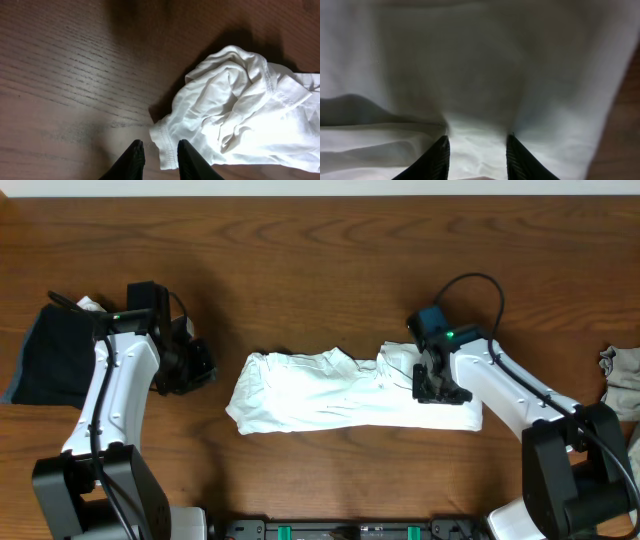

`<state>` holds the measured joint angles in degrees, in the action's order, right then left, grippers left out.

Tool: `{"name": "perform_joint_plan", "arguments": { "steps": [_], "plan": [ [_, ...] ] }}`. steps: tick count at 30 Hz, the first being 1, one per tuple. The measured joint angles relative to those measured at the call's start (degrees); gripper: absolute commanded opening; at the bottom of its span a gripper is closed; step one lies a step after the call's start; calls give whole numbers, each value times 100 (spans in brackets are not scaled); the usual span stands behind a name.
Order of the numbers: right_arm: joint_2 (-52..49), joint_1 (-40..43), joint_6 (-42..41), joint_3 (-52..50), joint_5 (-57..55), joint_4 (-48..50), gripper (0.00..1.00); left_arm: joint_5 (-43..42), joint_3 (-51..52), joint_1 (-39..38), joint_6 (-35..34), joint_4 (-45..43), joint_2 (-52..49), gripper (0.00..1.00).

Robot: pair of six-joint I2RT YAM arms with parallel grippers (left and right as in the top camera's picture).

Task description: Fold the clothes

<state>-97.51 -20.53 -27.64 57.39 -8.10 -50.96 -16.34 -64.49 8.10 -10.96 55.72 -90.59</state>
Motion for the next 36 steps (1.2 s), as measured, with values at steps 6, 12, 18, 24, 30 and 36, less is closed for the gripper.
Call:
{"name": "perform_joint_plan", "arguments": {
  "steps": [6,12,18,24,30,36],
  "plan": [
    [0,0,321,-50,494,459,34,0,0,0,0,0,0,26],
    [0,0,1408,-50,1670,887,35,0,0,0,0,0,0,26],
    [0,0,2190,-50,2524,946,36,-2,0,0,0,0,0,27],
    [0,0,3049,-50,3646,767,40,-2,0,0,0,0,0,29],
    [0,0,3314,-50,4009,767,42,-2,0,0,-2,2,0,33],
    [0,2,3287,-28,3906,769,43,-2,0,0,0,37,0,44]
  ]
}}
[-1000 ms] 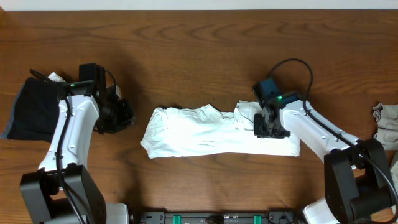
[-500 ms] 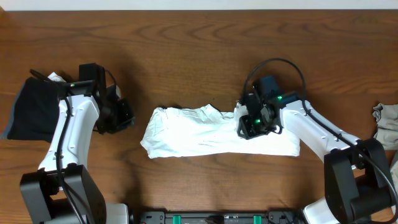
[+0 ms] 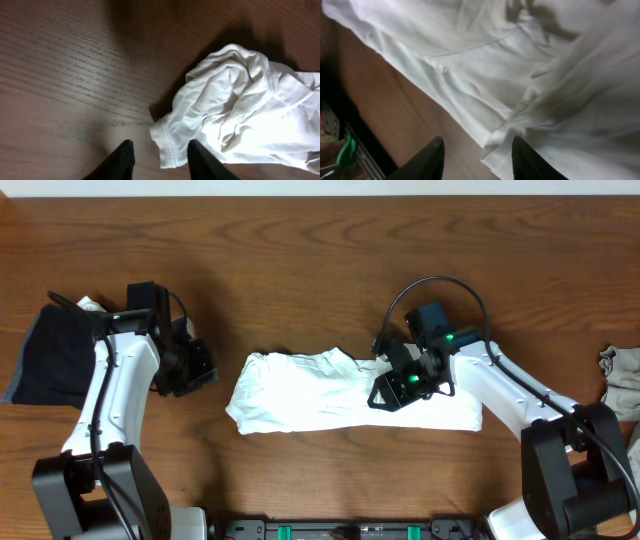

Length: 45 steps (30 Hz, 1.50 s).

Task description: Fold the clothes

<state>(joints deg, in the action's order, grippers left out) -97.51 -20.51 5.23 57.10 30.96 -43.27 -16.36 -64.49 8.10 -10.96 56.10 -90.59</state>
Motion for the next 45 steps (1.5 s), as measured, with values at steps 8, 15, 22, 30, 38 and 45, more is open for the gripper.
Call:
{"name": "perform_joint_plan", "arguments": {
  "steps": [8,15,22,30,38,45],
  "plan": [
    [492,46,-323,153,-719,-13,48,-511,0,-55,457,-59,0,67],
    [1287,247,-505,273,-1047,-81,51,-782,2,-535,697,-275,-20,72],
    [1327,284,-551,289,-1220,-376,52,-876,2,-835,802,-564,-625,73],
    [1327,286,-566,289,-1394,-479,52,-809,9,-833,811,-717,-1528,74],
    [1327,286,-568,289,-1429,-455,52,-942,-7,-841,916,-706,-1770,74],
    [1327,286,-568,289,-1432,-470,52,-1513,-7,-855,1187,-708,-1840,74]
  ]
}}
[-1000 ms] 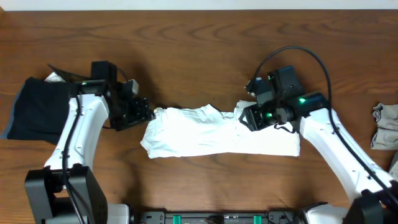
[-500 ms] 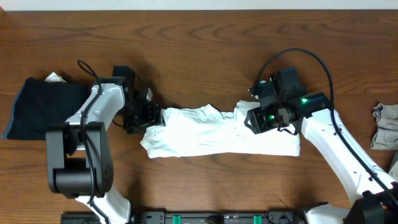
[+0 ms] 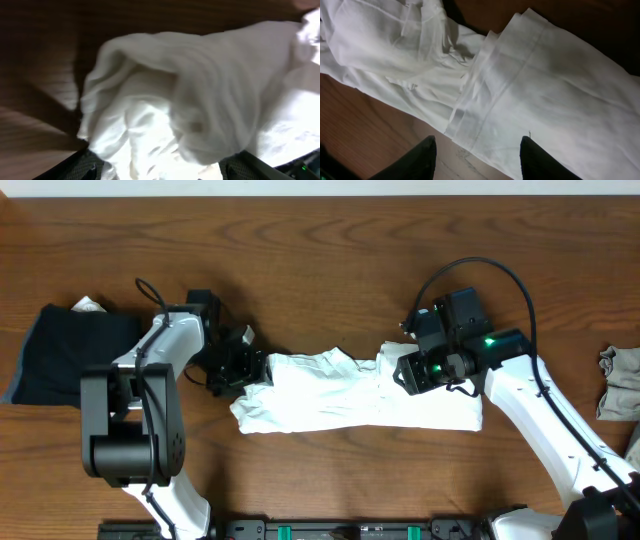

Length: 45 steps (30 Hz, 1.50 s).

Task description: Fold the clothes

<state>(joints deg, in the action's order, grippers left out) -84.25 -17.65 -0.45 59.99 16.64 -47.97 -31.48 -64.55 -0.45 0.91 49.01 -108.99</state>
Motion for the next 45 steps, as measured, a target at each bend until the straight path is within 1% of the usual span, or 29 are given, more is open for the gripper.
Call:
{"name": "perform_joint_plan", "arguments": {
  "steps": [5,14,18,23,26,31,45],
  "plan": [
    [0,0,0,0,-2,-22,52,-162,0,0,87,4,-28,74],
    [0,0,0,0,-50,-46,53,-186,2,0,114,4,-33,73],
    [0,0,0,0,-109,-90,54,-280,2,37,254,2,-42,73],
    [0,0,-2,0,-131,-140,53,-636,2,289,431,-7,-74,74],
    [0,0,-7,-2,-131,-151,54,-984,4,457,669,7,-87,74],
    [0,0,-42,-2,-142,-151,54,-1340,4,492,907,2,-87,74],
    [0,0,-63,-2,-151,-157,54,-1469,4,490,1010,2,-87,74]
  ]
}}
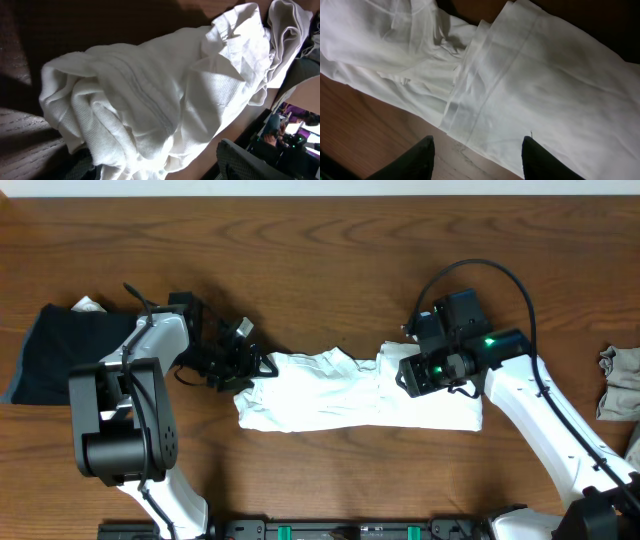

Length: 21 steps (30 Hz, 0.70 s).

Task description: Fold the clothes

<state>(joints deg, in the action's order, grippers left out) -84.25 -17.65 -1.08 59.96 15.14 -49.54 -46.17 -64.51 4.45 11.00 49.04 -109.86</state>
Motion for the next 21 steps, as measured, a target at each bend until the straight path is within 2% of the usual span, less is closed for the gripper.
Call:
{"name": "perform_joint_plan", "arguments": {
  "steps": [8,15,17,20,21],
  "plan": [
    [0,0,0,0,0,-4,54,85,35,-7,0,-37,0,74],
    [0,0,0,0,0,-11,54,17,428,-122,2,-431,17,72],
    [0,0,0,0,-2,-9,54,-37,481,-177,-7,-457,26,59],
    [0,0,0,-2,-4,-9,54,39,577,-232,2,-494,20,25],
    [0,0,0,-2,-4,-11,54,72,608,-238,9,-492,11,19]
  ]
}}
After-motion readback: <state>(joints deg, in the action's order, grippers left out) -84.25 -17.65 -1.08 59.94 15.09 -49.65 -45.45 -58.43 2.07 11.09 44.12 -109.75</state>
